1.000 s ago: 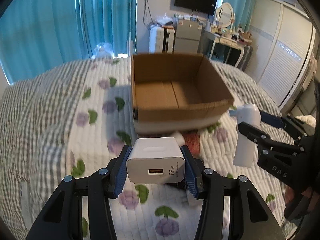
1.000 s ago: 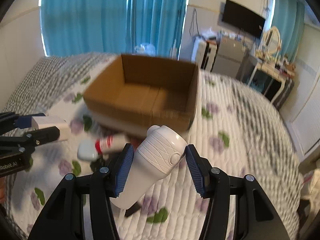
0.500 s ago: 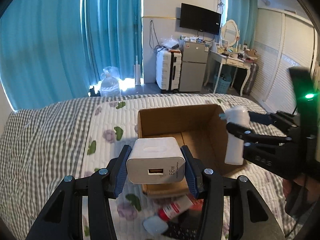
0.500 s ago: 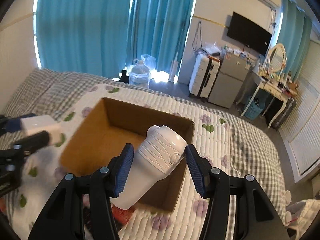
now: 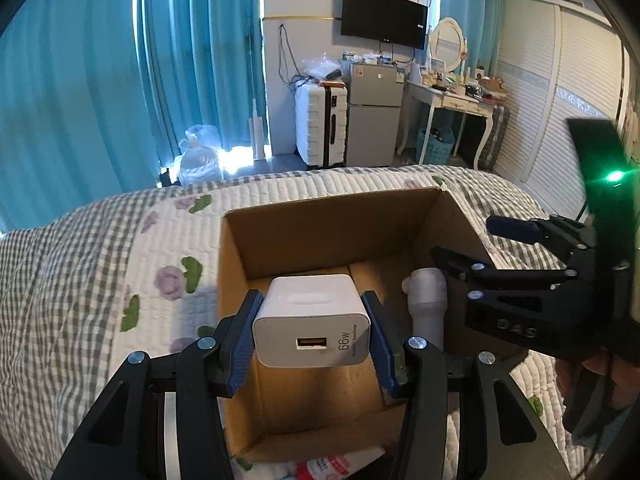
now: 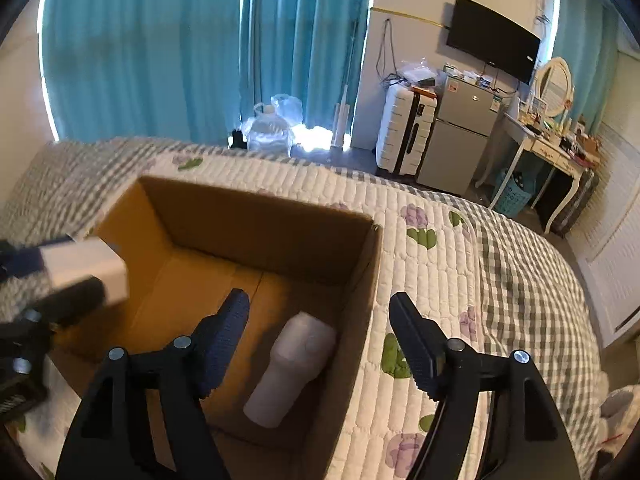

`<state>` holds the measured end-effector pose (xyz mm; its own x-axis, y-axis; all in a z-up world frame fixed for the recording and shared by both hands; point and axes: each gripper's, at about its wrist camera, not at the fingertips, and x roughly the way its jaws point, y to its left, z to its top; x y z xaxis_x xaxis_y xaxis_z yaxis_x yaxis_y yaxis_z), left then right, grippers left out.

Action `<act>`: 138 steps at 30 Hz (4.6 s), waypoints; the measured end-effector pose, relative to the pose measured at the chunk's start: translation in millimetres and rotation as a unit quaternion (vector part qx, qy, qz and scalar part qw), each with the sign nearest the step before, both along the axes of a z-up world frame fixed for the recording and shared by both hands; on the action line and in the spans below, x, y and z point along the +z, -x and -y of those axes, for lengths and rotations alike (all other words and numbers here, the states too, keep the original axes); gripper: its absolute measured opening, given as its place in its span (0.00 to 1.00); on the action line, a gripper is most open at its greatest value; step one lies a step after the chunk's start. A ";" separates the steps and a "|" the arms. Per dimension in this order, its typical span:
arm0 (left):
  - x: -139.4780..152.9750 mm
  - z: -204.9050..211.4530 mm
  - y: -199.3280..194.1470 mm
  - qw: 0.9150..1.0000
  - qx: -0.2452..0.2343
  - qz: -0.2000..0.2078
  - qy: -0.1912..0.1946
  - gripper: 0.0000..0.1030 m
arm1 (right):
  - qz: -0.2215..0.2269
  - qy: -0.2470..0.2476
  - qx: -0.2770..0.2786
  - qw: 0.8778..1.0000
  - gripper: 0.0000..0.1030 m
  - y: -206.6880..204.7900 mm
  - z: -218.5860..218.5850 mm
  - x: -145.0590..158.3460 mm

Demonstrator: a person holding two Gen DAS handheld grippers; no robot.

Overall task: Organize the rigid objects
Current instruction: 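Carry both items over the box and release them inside, then move both tools back toward the remaining items, then grasp the white charger block with the right tool while the left tool grasps the blue earbud case, then carry both items over the box and release them inside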

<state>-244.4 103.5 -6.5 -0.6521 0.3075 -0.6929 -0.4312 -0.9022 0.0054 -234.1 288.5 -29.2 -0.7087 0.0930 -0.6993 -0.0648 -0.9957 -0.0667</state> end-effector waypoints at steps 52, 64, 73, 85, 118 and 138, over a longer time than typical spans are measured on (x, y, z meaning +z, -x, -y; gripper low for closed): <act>-86.1 143.6 -164.6 0.992 0.112 0.047 0.041 0.76 | 0.038 -0.053 0.052 0.996 0.92 -199.5 120.4 -67.1; -108.6 142.6 -169.0 0.991 0.099 0.084 0.037 0.77 | 0.103 0.014 0.063 0.993 0.92 -205.0 121.1 -131.6; -105.6 134.0 -176.2 0.992 0.080 0.083 0.045 0.77 | 0.121 0.000 0.097 0.988 0.76 -203.4 135.0 -138.7; -107.5 125.9 -180.5 0.992 0.071 0.081 0.061 0.77 | 0.110 0.002 0.100 0.989 0.62 -204.0 131.7 -126.2; -142.2 64.6 -100.9 0.990 0.018 0.099 0.100 0.61 | 0.079 0.064 -0.034 0.994 0.62 -138.2 31.8 -98.1; -16.2 66.4 -131.6 0.998 -0.026 0.062 0.009 0.56 | -0.006 0.026 0.013 1.000 0.62 -156.8 46.7 -5.9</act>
